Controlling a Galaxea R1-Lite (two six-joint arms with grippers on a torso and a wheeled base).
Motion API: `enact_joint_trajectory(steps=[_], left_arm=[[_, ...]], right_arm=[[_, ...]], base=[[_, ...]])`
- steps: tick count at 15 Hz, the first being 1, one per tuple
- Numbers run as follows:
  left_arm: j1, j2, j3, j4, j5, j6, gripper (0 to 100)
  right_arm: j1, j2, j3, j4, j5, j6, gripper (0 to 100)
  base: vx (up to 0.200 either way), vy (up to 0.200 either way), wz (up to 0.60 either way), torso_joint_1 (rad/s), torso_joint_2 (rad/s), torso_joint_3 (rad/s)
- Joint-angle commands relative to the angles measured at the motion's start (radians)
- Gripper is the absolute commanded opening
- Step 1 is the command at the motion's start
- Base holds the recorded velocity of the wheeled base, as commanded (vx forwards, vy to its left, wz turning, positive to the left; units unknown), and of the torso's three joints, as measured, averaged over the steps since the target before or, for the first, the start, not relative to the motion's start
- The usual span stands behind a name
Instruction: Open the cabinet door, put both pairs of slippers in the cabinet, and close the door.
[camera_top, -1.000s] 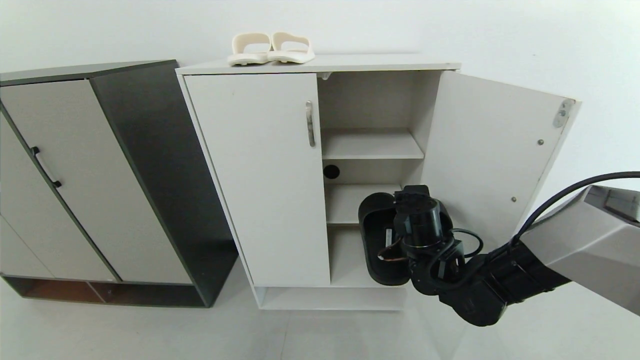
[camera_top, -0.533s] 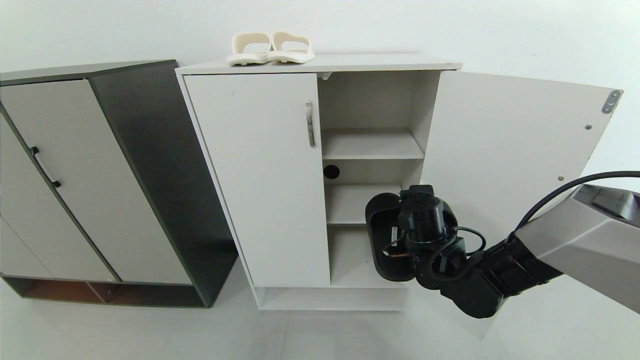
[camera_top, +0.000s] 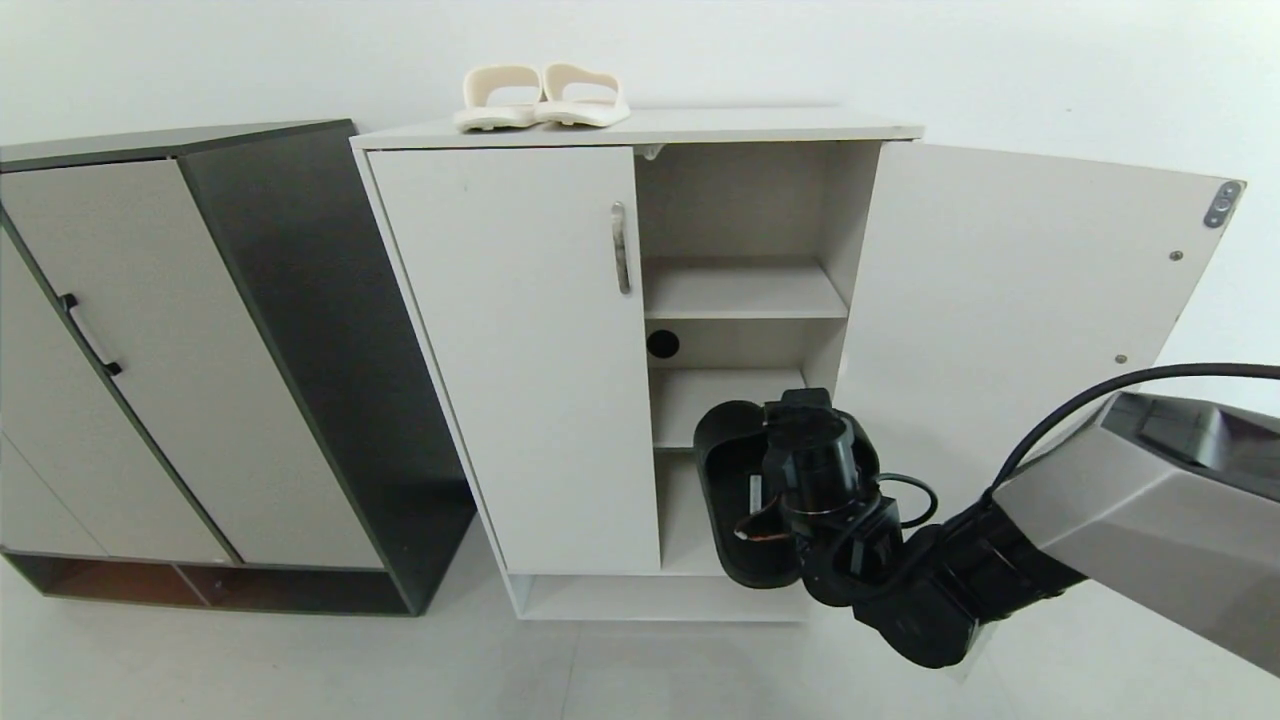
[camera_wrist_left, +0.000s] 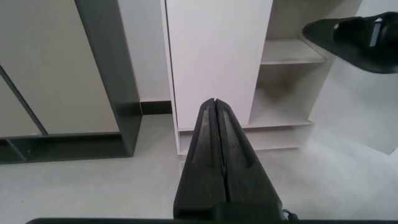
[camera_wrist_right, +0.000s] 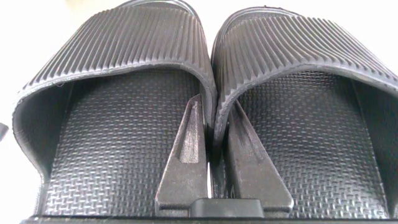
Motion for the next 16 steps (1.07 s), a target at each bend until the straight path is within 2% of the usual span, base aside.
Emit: enact_joint_trajectory(steps=[1,7,9,13,16], left_arm=[[0.0,0.002,0.0,0.0,0.0,0.0,0],[0.0,0.002,0.0,0.0,0.0,0.0,0],[0.0,0.002,0.0,0.0,0.0,0.0,0],[0.0,0.002,0.0,0.0,0.003,0.002,0],[0.0,0.002,0.002,0.0,0.002,0.003,0]], right_arm=[[0.009,0.092,-0.055,-0.022,0.0,-0.001,0],[0.018,0.125,-0.061,-0.038,0.019,0.014,0],[0.018,0.13,-0.03,-0.096,0.051,0.007,0],[0.018,0.138,-0.01,-0.191,0.036,-0.021,0],[0.018,0.194,-0.001,-0.387,0.025,-0.098,0]], base=[[0.0,0.0,0.0,0.0,0.0,0.0],[0.0,0.0,0.0,0.001,0.0,-0.14],[0.0,0.0,0.0,0.002,0.0,-0.195],[0.0,0.0,0.0,0.001,0.0,-0.172],[0.0,0.0,0.0,0.0,0.0,0.0]])
